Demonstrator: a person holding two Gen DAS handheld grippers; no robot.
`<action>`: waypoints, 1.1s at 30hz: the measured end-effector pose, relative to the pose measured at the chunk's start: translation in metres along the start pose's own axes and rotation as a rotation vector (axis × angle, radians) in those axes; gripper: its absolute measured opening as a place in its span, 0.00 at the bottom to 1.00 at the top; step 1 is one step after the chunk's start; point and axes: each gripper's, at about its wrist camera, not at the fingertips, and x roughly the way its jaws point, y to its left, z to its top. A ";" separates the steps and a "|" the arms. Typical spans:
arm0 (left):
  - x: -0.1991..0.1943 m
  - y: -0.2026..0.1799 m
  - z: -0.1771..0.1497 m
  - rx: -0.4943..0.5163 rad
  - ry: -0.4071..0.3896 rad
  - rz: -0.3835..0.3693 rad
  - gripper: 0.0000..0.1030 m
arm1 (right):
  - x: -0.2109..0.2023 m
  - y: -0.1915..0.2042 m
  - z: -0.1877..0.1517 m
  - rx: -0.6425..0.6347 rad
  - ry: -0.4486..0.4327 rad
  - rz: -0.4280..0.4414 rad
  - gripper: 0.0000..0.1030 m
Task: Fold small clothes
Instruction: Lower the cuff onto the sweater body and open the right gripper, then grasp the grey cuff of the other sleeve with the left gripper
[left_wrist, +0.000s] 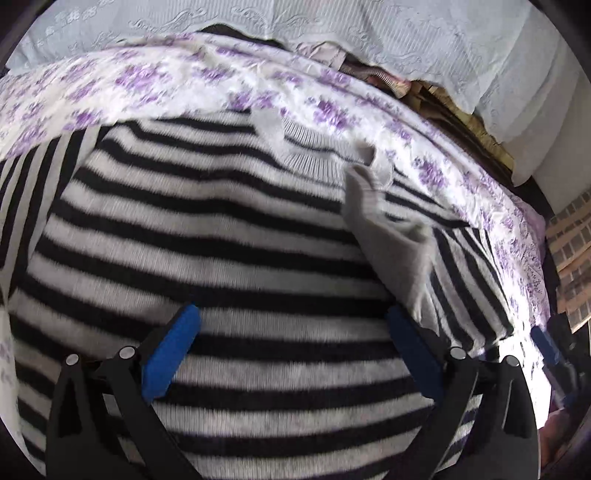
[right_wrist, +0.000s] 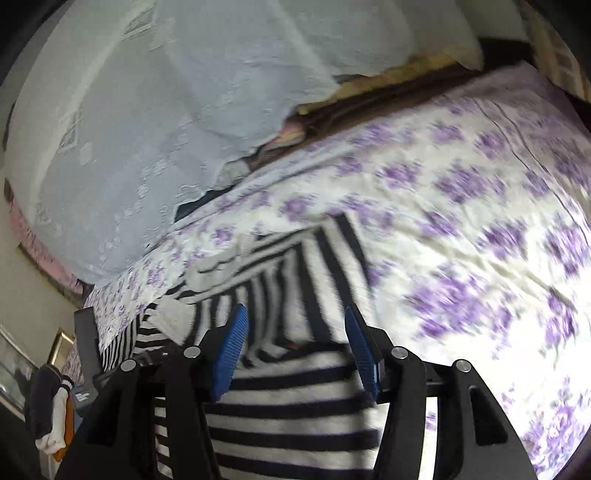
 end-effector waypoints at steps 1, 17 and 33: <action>-0.004 -0.001 -0.002 -0.008 -0.009 -0.001 0.96 | 0.001 -0.009 -0.003 0.026 0.002 0.001 0.54; 0.013 -0.023 0.008 -0.044 -0.011 0.046 0.95 | 0.022 0.000 0.020 -0.061 0.000 -0.033 0.21; 0.000 0.015 0.018 -0.097 0.001 -0.107 0.72 | 0.093 -0.021 0.039 0.044 0.122 -0.010 0.15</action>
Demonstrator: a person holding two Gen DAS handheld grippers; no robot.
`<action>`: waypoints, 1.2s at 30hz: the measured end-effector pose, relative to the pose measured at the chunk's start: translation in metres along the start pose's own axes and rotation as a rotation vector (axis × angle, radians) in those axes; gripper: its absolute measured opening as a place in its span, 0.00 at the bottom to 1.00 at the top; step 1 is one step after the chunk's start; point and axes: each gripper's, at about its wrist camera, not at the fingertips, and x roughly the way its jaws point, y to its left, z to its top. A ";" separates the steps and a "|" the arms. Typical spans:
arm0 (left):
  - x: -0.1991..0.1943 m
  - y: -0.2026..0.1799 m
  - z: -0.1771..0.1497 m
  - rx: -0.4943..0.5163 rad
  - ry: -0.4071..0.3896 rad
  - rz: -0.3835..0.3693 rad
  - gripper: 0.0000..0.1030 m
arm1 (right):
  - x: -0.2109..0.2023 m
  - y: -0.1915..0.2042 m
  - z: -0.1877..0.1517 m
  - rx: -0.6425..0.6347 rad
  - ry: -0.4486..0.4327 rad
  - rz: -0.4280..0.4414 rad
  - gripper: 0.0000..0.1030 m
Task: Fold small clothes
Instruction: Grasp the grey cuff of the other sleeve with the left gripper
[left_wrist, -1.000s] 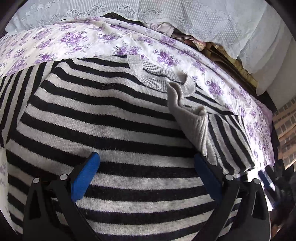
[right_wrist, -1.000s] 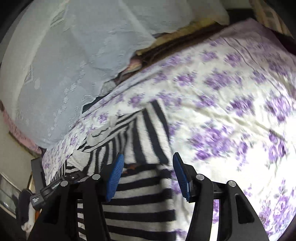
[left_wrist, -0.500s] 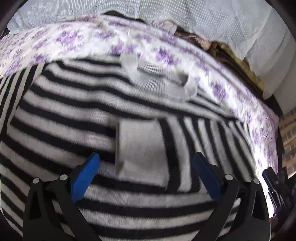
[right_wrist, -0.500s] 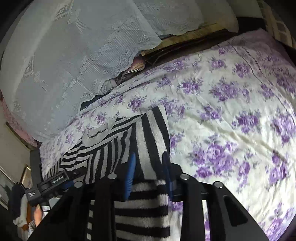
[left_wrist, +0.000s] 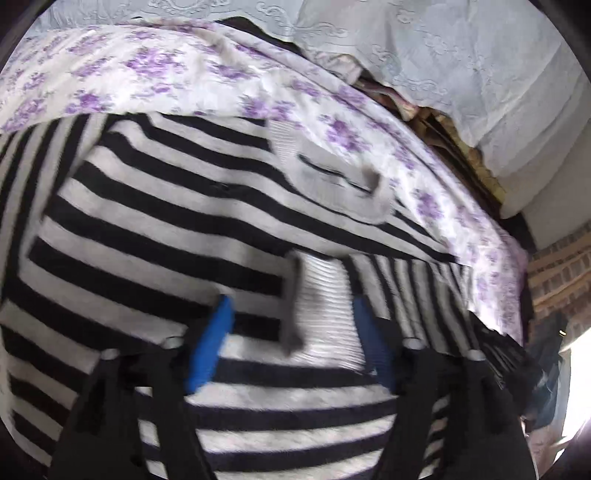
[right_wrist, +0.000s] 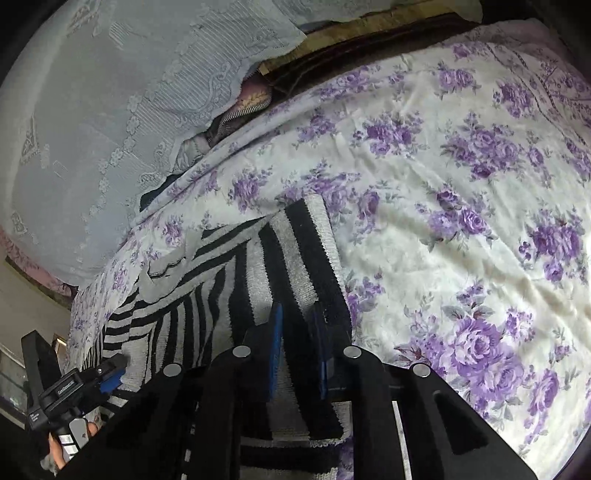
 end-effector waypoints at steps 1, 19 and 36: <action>0.002 -0.009 -0.001 0.023 0.005 0.001 0.73 | -0.002 0.000 0.004 0.008 -0.002 0.008 0.16; 0.017 -0.021 0.004 0.264 -0.057 0.226 0.19 | -0.029 0.028 -0.001 -0.197 -0.051 -0.075 0.16; 0.032 -0.021 0.003 0.304 -0.042 0.349 0.59 | 0.042 0.030 0.027 -0.213 0.075 -0.175 0.30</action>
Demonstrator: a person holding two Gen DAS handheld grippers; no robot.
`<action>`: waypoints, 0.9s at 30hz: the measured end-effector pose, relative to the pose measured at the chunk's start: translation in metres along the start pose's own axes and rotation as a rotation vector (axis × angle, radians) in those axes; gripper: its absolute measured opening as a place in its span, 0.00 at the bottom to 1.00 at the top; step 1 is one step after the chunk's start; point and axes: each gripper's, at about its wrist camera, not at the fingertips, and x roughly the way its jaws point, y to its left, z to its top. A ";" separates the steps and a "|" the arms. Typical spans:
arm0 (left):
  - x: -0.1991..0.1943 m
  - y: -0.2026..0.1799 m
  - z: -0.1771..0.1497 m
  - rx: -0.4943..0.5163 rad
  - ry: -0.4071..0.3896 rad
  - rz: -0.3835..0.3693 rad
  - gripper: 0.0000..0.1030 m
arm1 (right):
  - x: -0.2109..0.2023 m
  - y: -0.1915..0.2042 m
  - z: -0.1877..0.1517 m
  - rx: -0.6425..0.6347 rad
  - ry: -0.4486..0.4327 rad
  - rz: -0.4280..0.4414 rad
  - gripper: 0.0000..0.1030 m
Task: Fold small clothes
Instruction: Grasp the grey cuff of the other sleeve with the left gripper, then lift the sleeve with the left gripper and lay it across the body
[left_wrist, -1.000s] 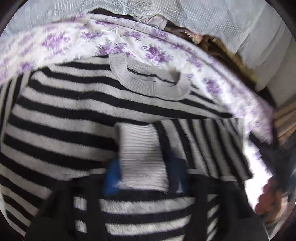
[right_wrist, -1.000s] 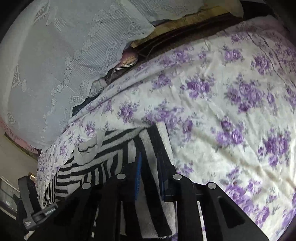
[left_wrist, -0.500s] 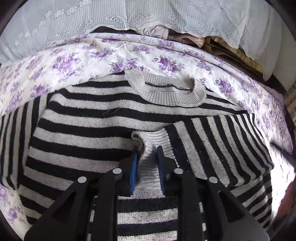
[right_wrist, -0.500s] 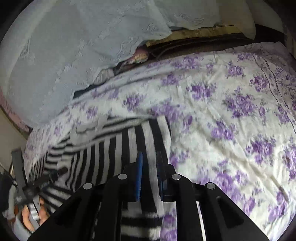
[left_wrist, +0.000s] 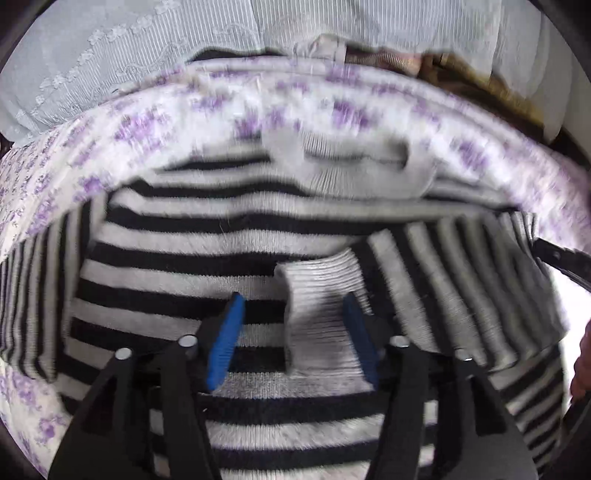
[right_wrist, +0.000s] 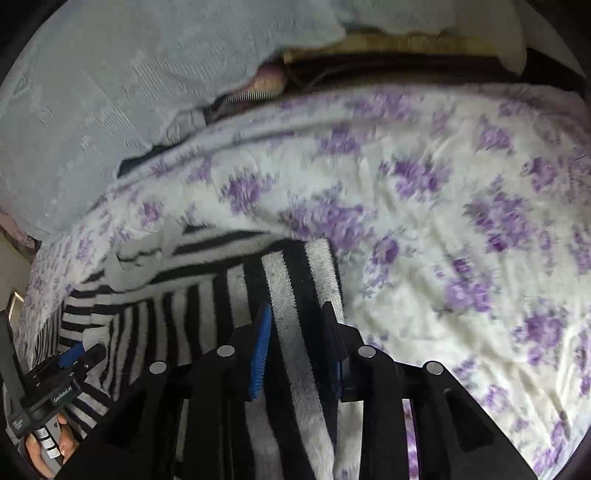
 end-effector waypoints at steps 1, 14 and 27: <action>-0.002 -0.001 -0.002 0.010 -0.022 0.011 0.61 | -0.002 0.003 -0.001 -0.018 -0.011 -0.015 0.30; -0.041 0.053 -0.028 -0.160 -0.015 -0.083 0.88 | -0.078 0.035 -0.079 -0.099 -0.141 0.049 0.54; -0.100 0.300 -0.105 -0.788 -0.126 -0.154 0.85 | -0.130 -0.006 -0.128 0.109 -0.316 0.077 0.57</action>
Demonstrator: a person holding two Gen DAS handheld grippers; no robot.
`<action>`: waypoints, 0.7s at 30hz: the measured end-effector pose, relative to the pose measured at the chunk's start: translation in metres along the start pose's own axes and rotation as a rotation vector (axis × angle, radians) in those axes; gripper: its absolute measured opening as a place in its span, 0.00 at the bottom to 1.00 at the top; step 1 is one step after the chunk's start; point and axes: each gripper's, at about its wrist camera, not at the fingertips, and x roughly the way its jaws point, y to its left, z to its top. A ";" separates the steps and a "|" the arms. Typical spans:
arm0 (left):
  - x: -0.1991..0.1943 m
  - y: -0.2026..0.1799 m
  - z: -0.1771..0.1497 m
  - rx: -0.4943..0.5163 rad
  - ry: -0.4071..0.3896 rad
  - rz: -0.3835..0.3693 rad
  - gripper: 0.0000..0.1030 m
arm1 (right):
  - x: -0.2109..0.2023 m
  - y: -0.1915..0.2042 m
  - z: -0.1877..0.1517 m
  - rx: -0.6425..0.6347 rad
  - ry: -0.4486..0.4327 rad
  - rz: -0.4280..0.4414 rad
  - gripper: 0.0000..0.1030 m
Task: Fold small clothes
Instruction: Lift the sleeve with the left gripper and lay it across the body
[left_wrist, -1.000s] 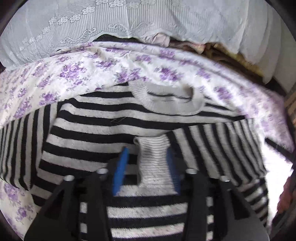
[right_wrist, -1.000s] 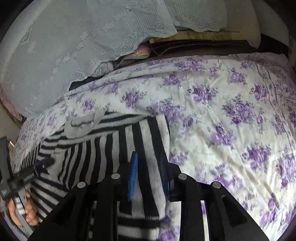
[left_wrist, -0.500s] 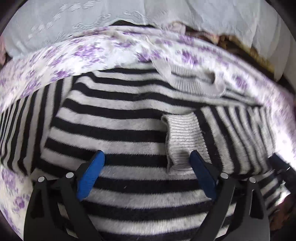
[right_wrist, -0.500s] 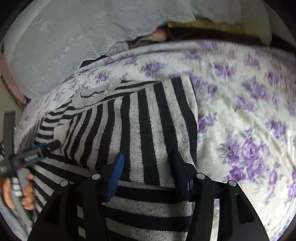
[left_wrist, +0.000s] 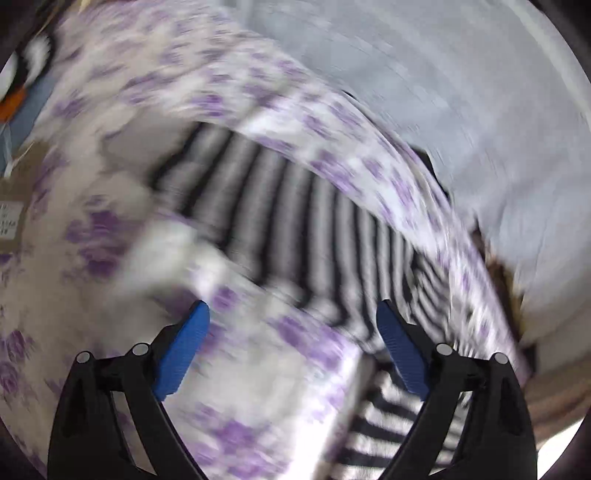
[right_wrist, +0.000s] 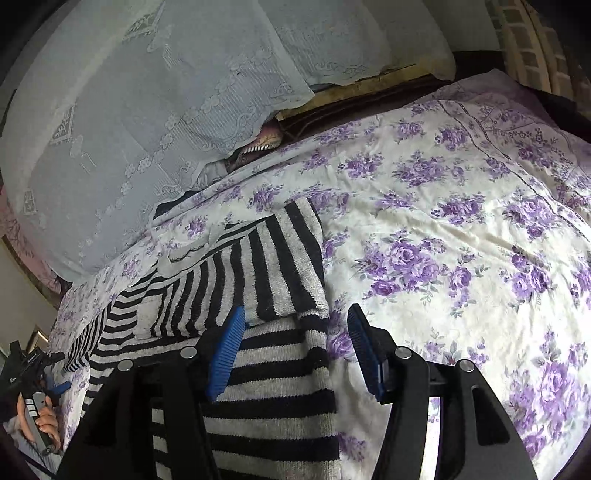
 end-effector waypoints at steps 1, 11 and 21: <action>0.002 0.008 0.005 -0.024 -0.001 -0.017 0.83 | -0.001 0.001 -0.002 -0.001 -0.011 0.001 0.57; 0.019 0.060 0.051 -0.248 -0.052 -0.144 0.56 | 0.016 -0.003 -0.018 0.019 0.068 0.016 0.57; 0.002 0.038 0.057 -0.071 -0.133 -0.099 0.11 | 0.012 -0.006 -0.019 0.041 0.050 0.042 0.57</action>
